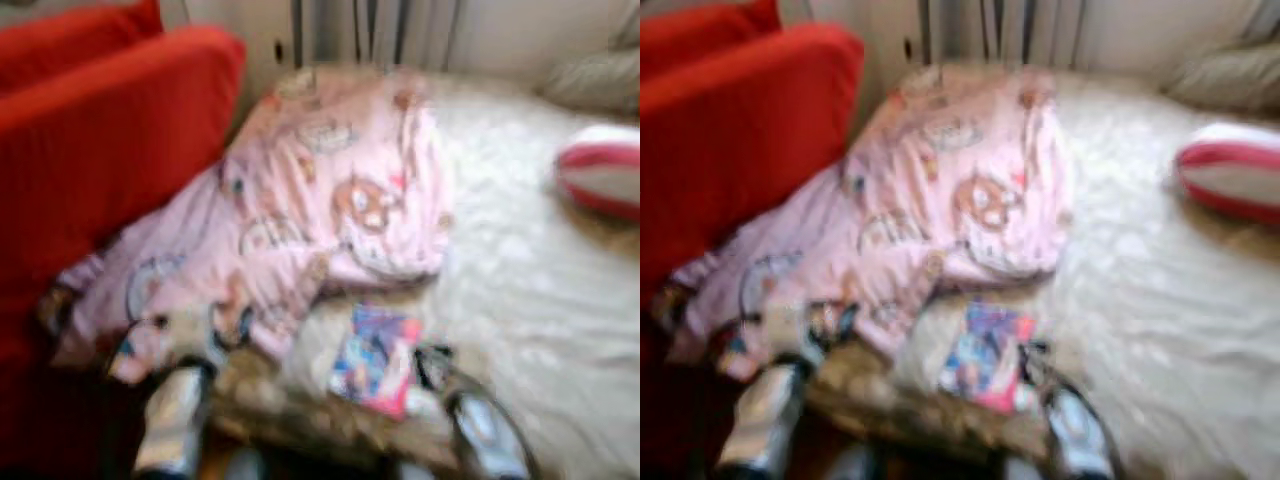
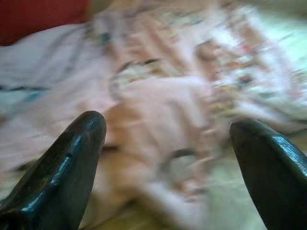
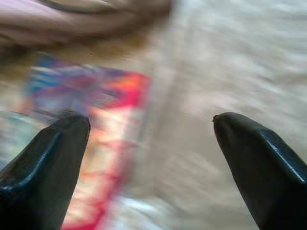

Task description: Clean up the room

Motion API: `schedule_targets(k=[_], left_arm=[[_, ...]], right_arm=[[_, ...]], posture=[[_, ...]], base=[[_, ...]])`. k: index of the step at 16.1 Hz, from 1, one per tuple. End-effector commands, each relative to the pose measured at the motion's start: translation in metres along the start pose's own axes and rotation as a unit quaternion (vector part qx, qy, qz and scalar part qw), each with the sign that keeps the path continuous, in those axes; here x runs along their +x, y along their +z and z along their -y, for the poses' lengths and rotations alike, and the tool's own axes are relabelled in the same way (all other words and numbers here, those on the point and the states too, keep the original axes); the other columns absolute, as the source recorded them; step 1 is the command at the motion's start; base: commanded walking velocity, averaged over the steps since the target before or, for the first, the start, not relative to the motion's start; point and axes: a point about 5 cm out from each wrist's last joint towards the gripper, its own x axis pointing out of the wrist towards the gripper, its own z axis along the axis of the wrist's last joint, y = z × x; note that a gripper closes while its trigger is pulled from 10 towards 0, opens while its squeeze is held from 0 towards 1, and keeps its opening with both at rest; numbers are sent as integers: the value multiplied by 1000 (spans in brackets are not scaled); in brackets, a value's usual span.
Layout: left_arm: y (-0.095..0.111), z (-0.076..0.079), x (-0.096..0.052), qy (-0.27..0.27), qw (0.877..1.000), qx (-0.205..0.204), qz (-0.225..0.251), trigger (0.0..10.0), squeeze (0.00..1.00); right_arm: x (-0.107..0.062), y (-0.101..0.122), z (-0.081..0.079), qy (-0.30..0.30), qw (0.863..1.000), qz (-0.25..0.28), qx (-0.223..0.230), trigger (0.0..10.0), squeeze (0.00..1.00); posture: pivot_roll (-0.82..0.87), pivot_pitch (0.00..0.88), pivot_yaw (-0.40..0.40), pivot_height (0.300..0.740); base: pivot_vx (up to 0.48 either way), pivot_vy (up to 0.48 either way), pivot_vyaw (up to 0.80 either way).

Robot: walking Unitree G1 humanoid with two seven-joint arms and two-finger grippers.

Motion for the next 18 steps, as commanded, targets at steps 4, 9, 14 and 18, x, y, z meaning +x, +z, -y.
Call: schedule_targets(k=[4,9,14,18], left_arm=[[-5,-10,-11,5,1000,6,-22,10000,0],[0,-10,-21,-7,1000,9,-22,10000,0],[1,-13,-41,-3,999,10,-43,10000,0],[2,-17,-58,7,998,11,-60,10000,0]], right_arm=[[12,13,-10,-7,998,-33,56,10000,0],[13,8,-14,1,996,-70,47,10000,1000],[14,9,-7,7,996,-88,-31,10000,0],[18,20,-5,13,995,-81,-62,10000,0]], posture=[[78,142,-22,640],[115,220,-5,640],[137,301,3,640],[154,331,3,640]], base=[[0,0,0],[0,0,0],[0,0,0],[0,0,0]])
